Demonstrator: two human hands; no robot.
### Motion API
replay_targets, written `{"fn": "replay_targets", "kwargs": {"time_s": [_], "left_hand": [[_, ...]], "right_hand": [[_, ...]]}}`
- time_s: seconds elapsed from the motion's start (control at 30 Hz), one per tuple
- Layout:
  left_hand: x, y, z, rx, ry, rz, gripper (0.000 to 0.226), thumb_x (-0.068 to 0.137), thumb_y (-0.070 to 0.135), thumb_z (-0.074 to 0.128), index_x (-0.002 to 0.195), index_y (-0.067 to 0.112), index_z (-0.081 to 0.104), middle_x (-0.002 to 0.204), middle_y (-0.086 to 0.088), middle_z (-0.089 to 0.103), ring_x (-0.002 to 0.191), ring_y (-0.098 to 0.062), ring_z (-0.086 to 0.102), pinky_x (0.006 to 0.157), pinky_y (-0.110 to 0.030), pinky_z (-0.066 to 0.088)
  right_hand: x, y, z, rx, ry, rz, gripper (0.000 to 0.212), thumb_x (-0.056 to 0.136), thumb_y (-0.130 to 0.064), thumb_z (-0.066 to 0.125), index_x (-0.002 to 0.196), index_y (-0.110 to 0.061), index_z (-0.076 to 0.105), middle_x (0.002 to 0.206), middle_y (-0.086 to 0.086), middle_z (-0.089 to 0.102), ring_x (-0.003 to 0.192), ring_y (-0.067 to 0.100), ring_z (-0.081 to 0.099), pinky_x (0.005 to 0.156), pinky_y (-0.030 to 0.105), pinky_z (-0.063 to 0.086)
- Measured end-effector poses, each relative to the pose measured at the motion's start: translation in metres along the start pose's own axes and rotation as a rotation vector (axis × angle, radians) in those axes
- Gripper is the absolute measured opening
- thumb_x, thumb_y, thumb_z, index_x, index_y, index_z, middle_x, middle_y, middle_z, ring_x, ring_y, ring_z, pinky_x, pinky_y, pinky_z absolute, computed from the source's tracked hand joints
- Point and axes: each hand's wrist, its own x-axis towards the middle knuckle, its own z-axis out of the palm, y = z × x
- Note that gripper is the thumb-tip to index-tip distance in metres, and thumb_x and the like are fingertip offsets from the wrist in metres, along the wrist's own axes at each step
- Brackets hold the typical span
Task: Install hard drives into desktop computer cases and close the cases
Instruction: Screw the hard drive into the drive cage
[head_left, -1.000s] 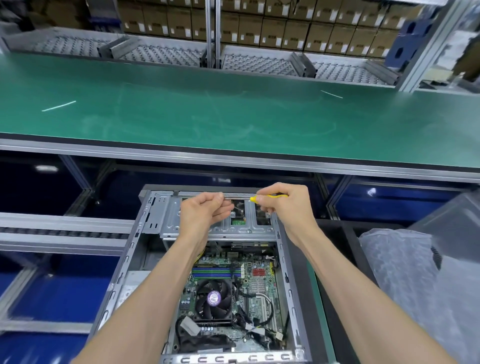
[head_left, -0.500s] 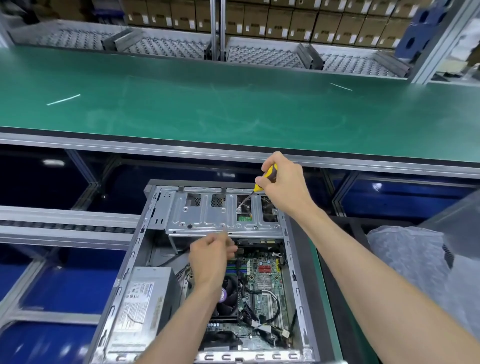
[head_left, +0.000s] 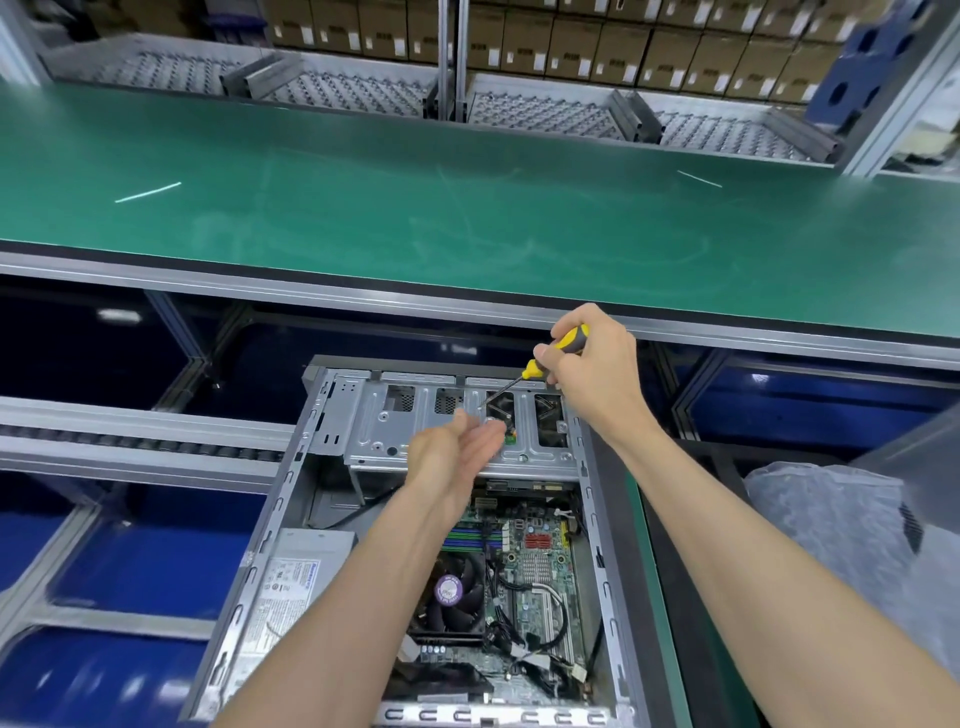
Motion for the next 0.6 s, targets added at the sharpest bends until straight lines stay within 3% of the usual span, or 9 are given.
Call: {"fn": "replay_targets", "kwargs": {"time_s": [0.13, 0.3, 0.6], "left_hand": [[0.006, 0.011, 0.01, -0.174, -0.011, -0.089, 0.013, 0.099, 0.002, 0.057, 0.103, -0.01, 0.059, 0.094, -0.027, 0.074, 0.078, -0.027, 0.077, 0.067, -0.034, 0.064], [0.01, 0.016, 0.01, -0.154, 0.006, -0.075, 0.008, 0.094, -0.008, 0.061, 0.102, -0.009, 0.063, 0.08, -0.019, 0.076, 0.075, -0.022, 0.077, 0.063, -0.027, 0.062], [0.017, 0.014, 0.006, -0.114, -0.049, -0.047, 0.015, 0.093, -0.005, 0.063, 0.107, -0.005, 0.066, 0.089, -0.016, 0.077, 0.082, -0.02, 0.077, 0.063, -0.025, 0.06]], "right_hand": [[-0.002, -0.002, -0.004, 0.02, 0.004, 0.018, 0.02, 0.086, -0.018, 0.073, 0.088, -0.026, 0.055, 0.087, 0.011, 0.068, 0.083, 0.029, 0.068, 0.073, 0.046, 0.059], [-0.005, -0.006, -0.008, 0.021, 0.005, 0.02, 0.02, 0.087, -0.017, 0.073, 0.088, -0.026, 0.055, 0.089, 0.011, 0.068, 0.084, 0.028, 0.069, 0.074, 0.044, 0.059], [-0.002, -0.02, -0.017, -0.091, -0.115, -0.085, 0.022, 0.086, -0.018, 0.072, 0.089, -0.027, 0.052, 0.083, 0.007, 0.067, 0.086, 0.03, 0.066, 0.075, 0.046, 0.057]]}}
